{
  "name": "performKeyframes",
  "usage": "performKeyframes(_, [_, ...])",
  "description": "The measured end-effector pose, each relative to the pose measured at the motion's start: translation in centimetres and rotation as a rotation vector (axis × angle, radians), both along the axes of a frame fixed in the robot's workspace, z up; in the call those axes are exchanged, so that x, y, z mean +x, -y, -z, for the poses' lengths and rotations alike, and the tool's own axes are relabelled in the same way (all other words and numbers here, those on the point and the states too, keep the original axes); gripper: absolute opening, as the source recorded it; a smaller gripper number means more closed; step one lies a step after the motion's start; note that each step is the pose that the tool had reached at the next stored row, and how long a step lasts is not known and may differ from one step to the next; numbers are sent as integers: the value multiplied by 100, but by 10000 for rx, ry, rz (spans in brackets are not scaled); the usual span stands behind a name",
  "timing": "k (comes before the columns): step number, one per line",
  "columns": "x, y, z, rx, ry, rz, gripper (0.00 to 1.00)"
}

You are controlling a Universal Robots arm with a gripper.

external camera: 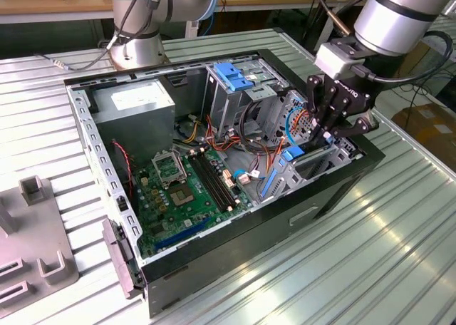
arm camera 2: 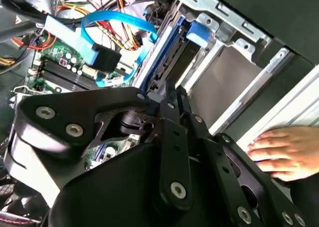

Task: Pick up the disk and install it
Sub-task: 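Insert the disk into the insertion slot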

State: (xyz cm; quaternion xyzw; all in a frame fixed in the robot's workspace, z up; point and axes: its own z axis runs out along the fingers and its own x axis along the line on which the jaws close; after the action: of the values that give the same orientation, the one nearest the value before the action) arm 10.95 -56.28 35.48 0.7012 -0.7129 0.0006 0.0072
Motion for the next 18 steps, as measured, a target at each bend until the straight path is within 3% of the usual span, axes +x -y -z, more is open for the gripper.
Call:
performKeyframes(3, [2,0,34,-2,29,-1,18])
performKeyframes(8, [1,0,98,2,30,-7,18])
performKeyframes(13, [1,0,206,-8,29,-9,18])
performKeyframes(15, [1,0,208,2,30,-9,18])
performKeyframes(18, [1,0,89,3,31,-9,18])
